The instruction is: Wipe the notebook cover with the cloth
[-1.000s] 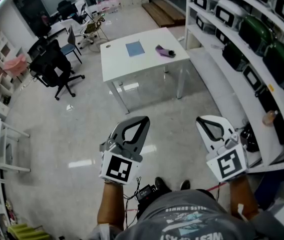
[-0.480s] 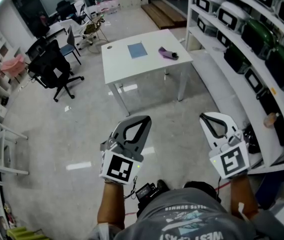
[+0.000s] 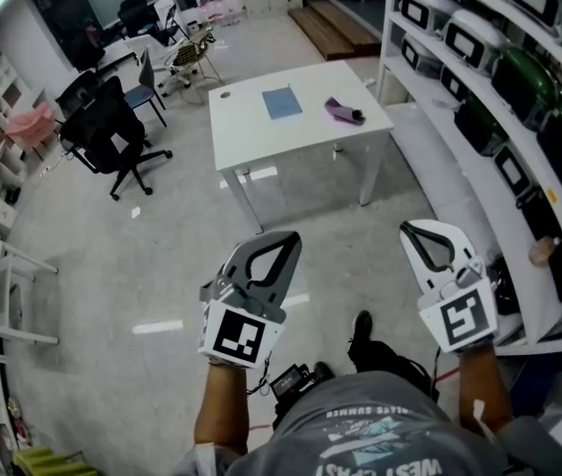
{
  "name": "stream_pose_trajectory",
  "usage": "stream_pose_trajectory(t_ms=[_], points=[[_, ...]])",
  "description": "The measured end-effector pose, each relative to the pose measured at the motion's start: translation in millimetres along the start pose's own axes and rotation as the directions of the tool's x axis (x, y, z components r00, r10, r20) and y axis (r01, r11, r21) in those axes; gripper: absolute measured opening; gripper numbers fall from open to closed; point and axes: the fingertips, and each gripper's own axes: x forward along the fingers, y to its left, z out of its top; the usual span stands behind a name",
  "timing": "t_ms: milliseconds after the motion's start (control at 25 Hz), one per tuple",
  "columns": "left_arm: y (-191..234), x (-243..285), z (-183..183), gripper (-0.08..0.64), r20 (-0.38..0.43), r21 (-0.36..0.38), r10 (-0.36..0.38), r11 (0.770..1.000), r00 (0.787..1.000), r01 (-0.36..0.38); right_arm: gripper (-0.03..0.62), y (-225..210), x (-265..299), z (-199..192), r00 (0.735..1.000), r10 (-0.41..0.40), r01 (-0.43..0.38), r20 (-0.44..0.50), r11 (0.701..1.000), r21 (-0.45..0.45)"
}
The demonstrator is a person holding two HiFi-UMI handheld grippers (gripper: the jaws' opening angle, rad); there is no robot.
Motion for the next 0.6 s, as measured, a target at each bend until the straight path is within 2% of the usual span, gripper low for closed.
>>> stream_pose_trajectory(t_ms=[320, 600], points=[[26.9, 42.1, -14.0, 0.003, -0.042, 0.003, 0.022, 1.0, 0.999, -0.022, 0.032, -34.6, 44.1, -23.0, 0.999, 0.034, -0.034, 0.017, 0.999, 0.005], [52.3, 102.1, -25.7, 0.003, -0.074, -0.005, 0.04, 0.999, 0.996, -0.04, 0.032, -78.7, 91.8, -46.9, 0.997, 0.074, -0.074, 0.031, 0.997, 0.01]])
